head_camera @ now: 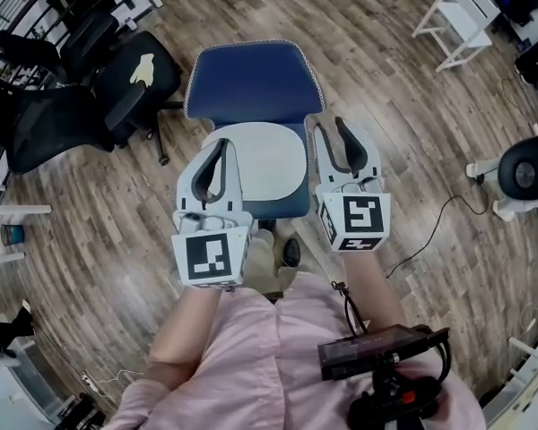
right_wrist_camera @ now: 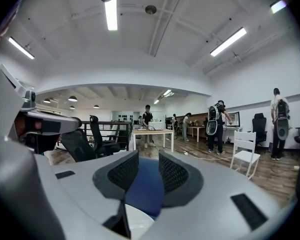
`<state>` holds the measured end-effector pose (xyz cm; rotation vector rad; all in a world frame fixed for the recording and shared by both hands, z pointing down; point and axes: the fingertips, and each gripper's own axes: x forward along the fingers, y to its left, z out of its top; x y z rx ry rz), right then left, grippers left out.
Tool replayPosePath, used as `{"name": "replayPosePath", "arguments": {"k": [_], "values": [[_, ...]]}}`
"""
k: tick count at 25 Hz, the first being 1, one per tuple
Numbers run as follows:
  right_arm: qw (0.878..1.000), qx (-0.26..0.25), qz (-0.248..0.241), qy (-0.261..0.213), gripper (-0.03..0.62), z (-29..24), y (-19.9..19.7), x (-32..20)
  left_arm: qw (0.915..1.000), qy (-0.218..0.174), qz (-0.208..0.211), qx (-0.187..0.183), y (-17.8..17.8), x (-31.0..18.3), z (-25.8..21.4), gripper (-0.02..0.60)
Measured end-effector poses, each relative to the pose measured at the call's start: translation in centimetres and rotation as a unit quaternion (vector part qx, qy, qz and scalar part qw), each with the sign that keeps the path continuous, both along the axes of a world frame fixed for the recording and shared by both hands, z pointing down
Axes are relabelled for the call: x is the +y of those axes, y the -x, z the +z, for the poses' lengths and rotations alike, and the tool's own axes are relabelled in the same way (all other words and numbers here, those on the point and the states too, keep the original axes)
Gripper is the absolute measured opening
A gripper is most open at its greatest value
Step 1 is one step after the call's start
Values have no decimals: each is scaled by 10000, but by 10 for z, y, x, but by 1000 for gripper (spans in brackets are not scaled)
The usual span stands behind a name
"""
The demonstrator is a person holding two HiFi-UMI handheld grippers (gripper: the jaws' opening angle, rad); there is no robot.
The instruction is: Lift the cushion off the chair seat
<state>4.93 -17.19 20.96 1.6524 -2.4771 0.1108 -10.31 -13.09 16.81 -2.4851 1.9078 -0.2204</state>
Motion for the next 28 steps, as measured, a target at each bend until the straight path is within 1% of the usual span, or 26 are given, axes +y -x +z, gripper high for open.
{"name": "replayPosePath", "arguments": {"k": [8, 13, 21, 28], "values": [[9983, 52, 223, 528, 126, 54, 2, -50, 9980, 589, 223, -77, 10, -59, 56, 14], [9949, 87, 334, 943, 127, 105, 4, -69, 9947, 966, 333, -136, 15, -88, 101, 14], [9832, 112, 438, 1767, 127, 208, 14, -78, 9851, 1606, 566, -228, 17, -116, 183, 14], [9726, 143, 577, 2248, 127, 284, 13, -74, 9771, 2004, 664, -264, 18, -125, 247, 14]]}}
